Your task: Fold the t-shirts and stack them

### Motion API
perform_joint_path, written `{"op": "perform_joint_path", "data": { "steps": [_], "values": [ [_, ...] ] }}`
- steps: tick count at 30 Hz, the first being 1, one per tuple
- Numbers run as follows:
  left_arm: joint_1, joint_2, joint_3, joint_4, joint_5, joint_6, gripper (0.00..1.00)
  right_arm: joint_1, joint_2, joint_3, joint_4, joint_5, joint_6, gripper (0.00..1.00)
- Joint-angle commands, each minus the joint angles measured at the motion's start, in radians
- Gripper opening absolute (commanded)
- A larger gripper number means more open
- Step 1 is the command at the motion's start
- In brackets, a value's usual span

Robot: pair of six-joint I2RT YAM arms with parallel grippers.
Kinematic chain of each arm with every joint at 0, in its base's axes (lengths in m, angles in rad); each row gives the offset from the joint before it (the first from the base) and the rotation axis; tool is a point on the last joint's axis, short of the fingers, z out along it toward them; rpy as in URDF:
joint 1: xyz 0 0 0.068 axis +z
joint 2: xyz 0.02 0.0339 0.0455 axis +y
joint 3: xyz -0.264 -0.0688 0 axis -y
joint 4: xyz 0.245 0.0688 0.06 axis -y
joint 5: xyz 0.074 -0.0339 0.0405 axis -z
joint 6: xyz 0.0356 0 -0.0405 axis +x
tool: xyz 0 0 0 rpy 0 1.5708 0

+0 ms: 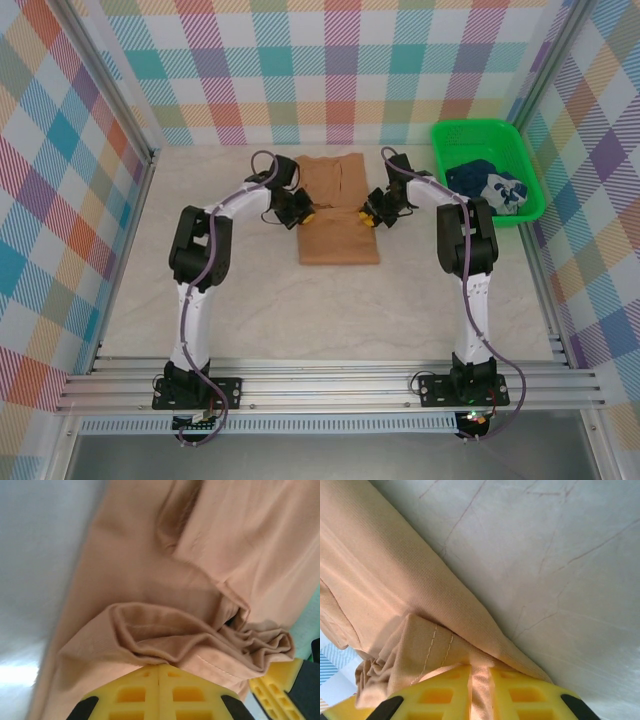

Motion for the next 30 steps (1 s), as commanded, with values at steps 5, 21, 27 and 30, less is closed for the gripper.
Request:
{"op": "perform_joint_path", "data": {
  "steps": [5, 21, 27, 30],
  "values": [
    [0.021, 0.108, 0.214, -0.135, -0.07, 0.032, 0.02, 0.013, -0.029, -0.059, -0.098, 0.039, -0.033, 0.18],
    [0.016, -0.329, -0.26, -0.157, -0.069, 0.11, 0.33, 0.013, -0.379, -0.266, -0.078, 0.084, -0.131, 0.43],
    [-0.047, -0.476, -0.609, 0.011, 0.043, -0.097, 0.39, 0.026, -0.536, -0.548, 0.016, -0.004, -0.073, 0.47],
    [-0.068, -0.466, -0.661, 0.108, 0.052, -0.166, 0.41, 0.03, -0.573, -0.656, 0.089, -0.056, -0.019, 0.49]
  ]
}}
